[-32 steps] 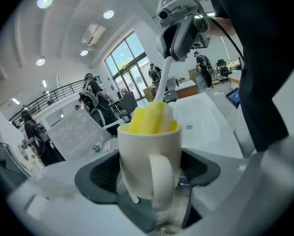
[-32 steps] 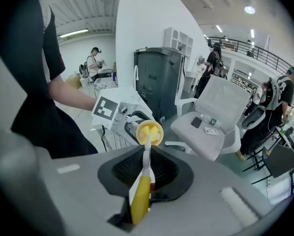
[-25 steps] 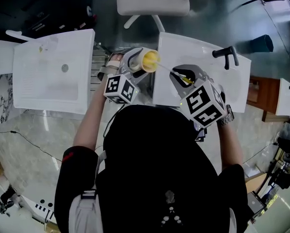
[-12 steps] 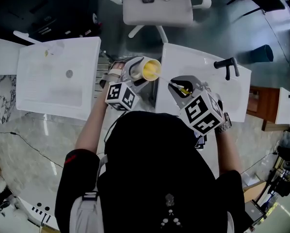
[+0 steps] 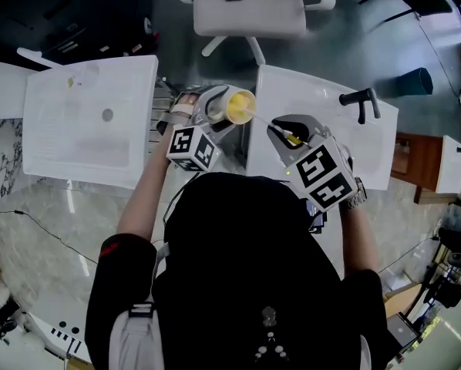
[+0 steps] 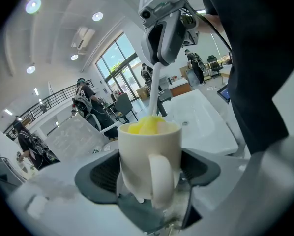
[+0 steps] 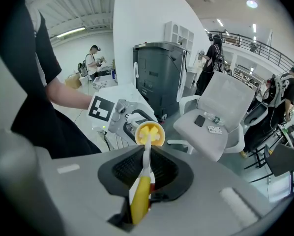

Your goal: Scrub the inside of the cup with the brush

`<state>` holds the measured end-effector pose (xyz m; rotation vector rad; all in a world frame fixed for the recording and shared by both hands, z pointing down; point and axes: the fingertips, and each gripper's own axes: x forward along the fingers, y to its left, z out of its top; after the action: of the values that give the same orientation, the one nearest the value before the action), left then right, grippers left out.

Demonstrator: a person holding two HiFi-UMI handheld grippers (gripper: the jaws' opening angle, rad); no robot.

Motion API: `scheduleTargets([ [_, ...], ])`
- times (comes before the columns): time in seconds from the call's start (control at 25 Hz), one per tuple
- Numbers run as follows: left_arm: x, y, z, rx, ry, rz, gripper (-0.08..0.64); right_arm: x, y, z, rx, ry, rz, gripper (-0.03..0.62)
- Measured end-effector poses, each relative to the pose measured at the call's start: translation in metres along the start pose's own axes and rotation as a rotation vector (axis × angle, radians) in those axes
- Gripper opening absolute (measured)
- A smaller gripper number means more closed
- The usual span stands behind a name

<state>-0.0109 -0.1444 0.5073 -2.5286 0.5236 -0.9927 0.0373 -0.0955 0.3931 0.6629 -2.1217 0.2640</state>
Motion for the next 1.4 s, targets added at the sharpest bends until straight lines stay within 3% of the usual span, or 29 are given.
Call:
scheduleTargets([
  [0.44,-0.006,-0.007,-0.008,0.001,0.009,-0.025,0.396,0.005,0.004,-0.009,-0.11,0.097,0.009,0.041],
  [0.72,-0.009,-0.007,-0.013,-0.009,0.021,-0.013,0.396,0.007,0.015,-0.004,-0.056,0.052,0.057,0.043],
  [1.0,-0.015,-0.009,-0.009,0.004,0.028,0.009,0.396,0.003,0.017,0.005,0.005,0.0,0.038,0.041],
  [1.4,-0.017,-0.011,-0.005,0.014,0.016,0.0,0.396,0.002,0.013,-0.003,-0.032,0.044,-0.006,0.041],
])
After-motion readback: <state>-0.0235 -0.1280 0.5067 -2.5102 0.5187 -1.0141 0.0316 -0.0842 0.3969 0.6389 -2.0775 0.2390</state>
